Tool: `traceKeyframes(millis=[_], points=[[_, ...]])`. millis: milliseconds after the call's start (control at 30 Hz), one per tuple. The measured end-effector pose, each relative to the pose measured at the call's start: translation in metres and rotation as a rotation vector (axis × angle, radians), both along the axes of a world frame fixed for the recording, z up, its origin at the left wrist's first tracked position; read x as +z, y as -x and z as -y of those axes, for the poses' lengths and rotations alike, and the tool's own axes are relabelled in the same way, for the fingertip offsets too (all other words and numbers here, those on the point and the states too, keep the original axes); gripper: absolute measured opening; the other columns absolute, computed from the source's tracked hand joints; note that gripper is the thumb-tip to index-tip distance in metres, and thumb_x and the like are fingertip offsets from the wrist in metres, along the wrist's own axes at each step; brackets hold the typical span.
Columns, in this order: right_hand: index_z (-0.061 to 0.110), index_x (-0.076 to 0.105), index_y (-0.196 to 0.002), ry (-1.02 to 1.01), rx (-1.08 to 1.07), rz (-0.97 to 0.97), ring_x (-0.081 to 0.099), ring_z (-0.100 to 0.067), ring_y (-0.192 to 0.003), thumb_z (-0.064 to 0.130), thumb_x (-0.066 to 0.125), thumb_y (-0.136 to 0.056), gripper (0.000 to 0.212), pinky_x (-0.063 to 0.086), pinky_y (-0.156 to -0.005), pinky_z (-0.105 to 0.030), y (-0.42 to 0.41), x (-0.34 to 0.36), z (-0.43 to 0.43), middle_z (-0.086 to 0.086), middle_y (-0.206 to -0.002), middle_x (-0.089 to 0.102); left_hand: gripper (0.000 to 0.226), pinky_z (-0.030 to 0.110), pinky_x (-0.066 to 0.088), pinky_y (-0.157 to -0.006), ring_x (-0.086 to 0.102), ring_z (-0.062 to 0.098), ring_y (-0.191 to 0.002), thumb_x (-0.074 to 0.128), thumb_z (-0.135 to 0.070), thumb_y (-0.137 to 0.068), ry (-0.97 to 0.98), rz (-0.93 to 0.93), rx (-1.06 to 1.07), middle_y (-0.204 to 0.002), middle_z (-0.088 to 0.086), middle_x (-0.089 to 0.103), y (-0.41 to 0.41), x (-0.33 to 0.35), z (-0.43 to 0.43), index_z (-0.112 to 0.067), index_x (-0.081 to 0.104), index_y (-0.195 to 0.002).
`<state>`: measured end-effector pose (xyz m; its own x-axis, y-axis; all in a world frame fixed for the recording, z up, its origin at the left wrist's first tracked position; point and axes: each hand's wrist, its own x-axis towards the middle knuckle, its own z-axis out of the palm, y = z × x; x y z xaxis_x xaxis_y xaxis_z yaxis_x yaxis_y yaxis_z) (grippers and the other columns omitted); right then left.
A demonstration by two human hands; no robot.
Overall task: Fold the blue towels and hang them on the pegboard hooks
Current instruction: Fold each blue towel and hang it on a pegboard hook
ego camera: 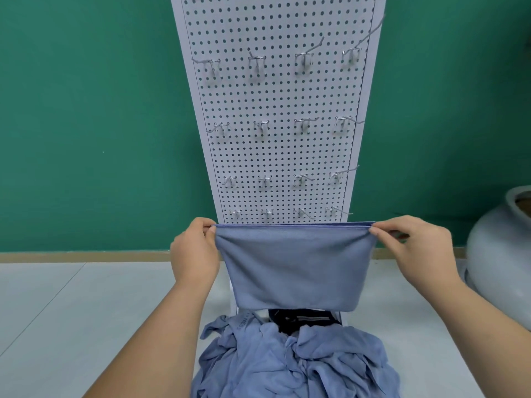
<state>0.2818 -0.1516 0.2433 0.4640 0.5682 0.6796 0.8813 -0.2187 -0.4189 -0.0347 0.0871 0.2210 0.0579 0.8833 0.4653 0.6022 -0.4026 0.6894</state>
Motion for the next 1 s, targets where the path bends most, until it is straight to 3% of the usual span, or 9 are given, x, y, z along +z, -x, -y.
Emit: traceKeyframes(millis=[100,200,267,333,467,600,800,933,1000], points=[[0.019,0.081,-0.096,-0.047,-0.051,0.098,0.065,-0.016,-0.072,0.018,0.086,-0.086,0.011,0.054,-0.069,-0.033,0.0,-0.002,0.0,0.005,-0.084,0.074,0.01,0.042,0.055,-0.078,0.064,0.026,-0.085,0.058,-0.024,-0.105,0.009,-0.029,-0.009,-0.089,-0.008,0.071,-0.003,0.002,0.001,-0.027,0.067,-0.101],[0.018,0.078,-0.114,-0.01,-0.118,0.088,0.064,-0.023,-0.079,0.019,0.081,-0.089,0.025,0.054,-0.072,-0.039,-0.003,-0.007,-0.005,0.002,-0.086,0.071,0.009,0.035,0.049,-0.08,0.063,0.022,-0.091,0.058,-0.022,-0.105,0.098,0.048,-0.039,-0.096,-0.006,0.07,-0.006,0.004,0.0,-0.022,0.067,-0.104],[0.016,0.078,-0.107,0.03,-0.122,0.108,0.061,-0.026,-0.082,0.022,0.076,-0.094,0.014,0.051,-0.073,-0.038,-0.005,-0.008,-0.007,0.0,-0.088,0.067,0.011,0.033,0.047,-0.082,0.064,0.021,-0.094,0.057,-0.021,-0.105,0.172,0.145,-0.096,-0.1,-0.005,0.069,-0.01,0.009,0.004,-0.017,0.067,-0.108],[0.019,0.074,-0.097,-0.011,-0.07,-0.127,0.061,-0.02,-0.082,0.026,0.071,-0.099,0.008,0.048,-0.077,-0.036,-0.002,-0.007,-0.008,0.003,-0.091,0.067,0.013,0.029,0.046,-0.076,0.062,0.018,-0.091,0.055,-0.019,-0.104,0.307,0.312,-0.143,-0.099,-0.005,0.067,-0.014,0.014,0.009,-0.014,0.066,-0.107],[0.017,0.071,-0.086,-0.195,0.235,-0.928,0.054,-0.013,-0.071,0.036,0.064,-0.104,0.027,0.045,-0.075,-0.036,0.012,0.007,-0.008,0.008,-0.076,0.066,0.009,0.036,0.03,-0.071,0.034,0.023,-0.077,0.055,-0.022,-0.084,0.538,0.648,-0.157,-0.08,0.002,0.045,-0.017,0.021,0.012,-0.013,0.053,-0.084],[0.015,0.075,-0.085,-0.328,0.323,-1.242,0.06,-0.02,-0.08,0.043,0.075,-0.095,0.029,0.047,-0.079,-0.039,0.018,0.017,-0.009,-0.008,-0.088,0.071,0.008,0.04,0.036,-0.074,0.039,0.022,-0.078,0.062,-0.024,-0.082,0.655,0.877,-0.131,-0.078,0.002,0.048,-0.018,0.029,0.014,-0.017,0.059,-0.081],[0.01,0.08,-0.089,-0.366,0.175,-1.122,0.066,-0.011,-0.075,0.033,0.083,-0.091,0.024,0.052,-0.074,-0.032,0.039,0.009,-0.02,-0.002,-0.093,0.08,0.01,0.033,0.057,-0.086,0.069,0.017,-0.089,0.069,-0.017,-0.098,0.572,0.741,-0.147,-0.097,-0.005,0.078,-0.039,0.019,0.035,-0.017,0.078,-0.093],[0.014,0.08,-0.092,-0.262,0.203,-0.982,0.067,-0.014,-0.07,0.023,0.075,-0.098,0.011,0.061,-0.071,-0.04,0.061,0.004,-0.029,-0.007,-0.085,0.079,0.005,0.015,0.056,-0.068,0.073,0.002,-0.078,0.073,-0.018,-0.099,0.542,0.679,-0.292,-0.09,-0.006,0.079,-0.062,0.021,0.066,-0.017,0.077,-0.098],[0.017,0.08,-0.093,-0.224,0.241,-0.931,0.066,-0.014,-0.067,0.019,0.073,-0.099,0.009,0.063,-0.065,-0.037,0.071,0.001,-0.034,-0.007,-0.083,0.078,0.005,0.025,0.061,-0.081,0.076,0.012,-0.09,0.075,-0.021,-0.097,0.549,0.652,-0.359,-0.093,-0.003,0.08,-0.071,0.019,0.075,-0.019,0.078,-0.101]])
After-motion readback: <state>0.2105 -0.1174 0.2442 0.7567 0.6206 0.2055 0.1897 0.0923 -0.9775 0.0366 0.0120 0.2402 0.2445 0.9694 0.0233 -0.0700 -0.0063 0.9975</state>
